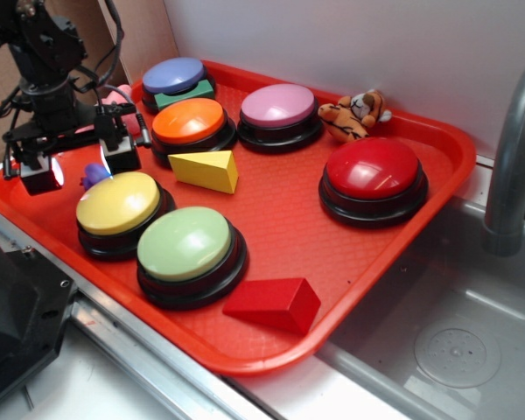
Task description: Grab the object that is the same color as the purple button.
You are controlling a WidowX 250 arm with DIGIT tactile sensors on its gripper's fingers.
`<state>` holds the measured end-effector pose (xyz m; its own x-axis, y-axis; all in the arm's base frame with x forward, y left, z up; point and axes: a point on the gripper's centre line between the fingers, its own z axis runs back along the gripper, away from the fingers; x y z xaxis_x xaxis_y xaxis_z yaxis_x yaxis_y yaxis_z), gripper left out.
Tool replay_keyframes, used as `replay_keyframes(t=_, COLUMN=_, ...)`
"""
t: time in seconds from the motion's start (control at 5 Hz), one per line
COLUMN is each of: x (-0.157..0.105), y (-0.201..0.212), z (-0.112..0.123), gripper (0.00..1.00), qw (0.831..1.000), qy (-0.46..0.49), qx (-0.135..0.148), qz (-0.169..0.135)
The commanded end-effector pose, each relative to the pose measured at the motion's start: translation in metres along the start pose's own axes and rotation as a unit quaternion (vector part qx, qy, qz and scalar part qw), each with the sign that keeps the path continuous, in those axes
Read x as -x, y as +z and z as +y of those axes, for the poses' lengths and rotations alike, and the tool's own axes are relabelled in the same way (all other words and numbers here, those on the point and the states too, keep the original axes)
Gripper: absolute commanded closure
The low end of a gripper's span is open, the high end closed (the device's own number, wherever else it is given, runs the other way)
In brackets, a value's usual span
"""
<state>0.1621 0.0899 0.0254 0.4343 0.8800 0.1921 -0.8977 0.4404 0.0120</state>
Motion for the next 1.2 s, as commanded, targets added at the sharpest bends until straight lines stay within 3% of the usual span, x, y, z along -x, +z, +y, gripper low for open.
replay_keyframes(t=0.0, x=-0.002, y=-0.012, z=0.001, gripper=1.00, qw=0.999, qy=0.004, qx=0.031, qz=0.011)
replay_keyframes(t=0.4, x=-0.004, y=-0.002, z=-0.003, gripper=1.00, qw=0.998, qy=-0.020, qx=0.052, qz=0.020)
replay_keyframes(t=0.6, x=-0.008, y=0.036, z=-0.013, gripper=1.00, qw=0.997, qy=-0.071, qx=0.039, qz=-0.006)
replay_keyframes(t=0.8, x=-0.007, y=0.073, z=-0.039, gripper=1.00, qw=0.990, qy=-0.136, qx=0.045, qz=-0.004)
replay_keyframes(t=1.0, x=0.005, y=0.102, z=-0.063, gripper=1.00, qw=0.965, qy=-0.250, qx=0.075, qz=0.019)
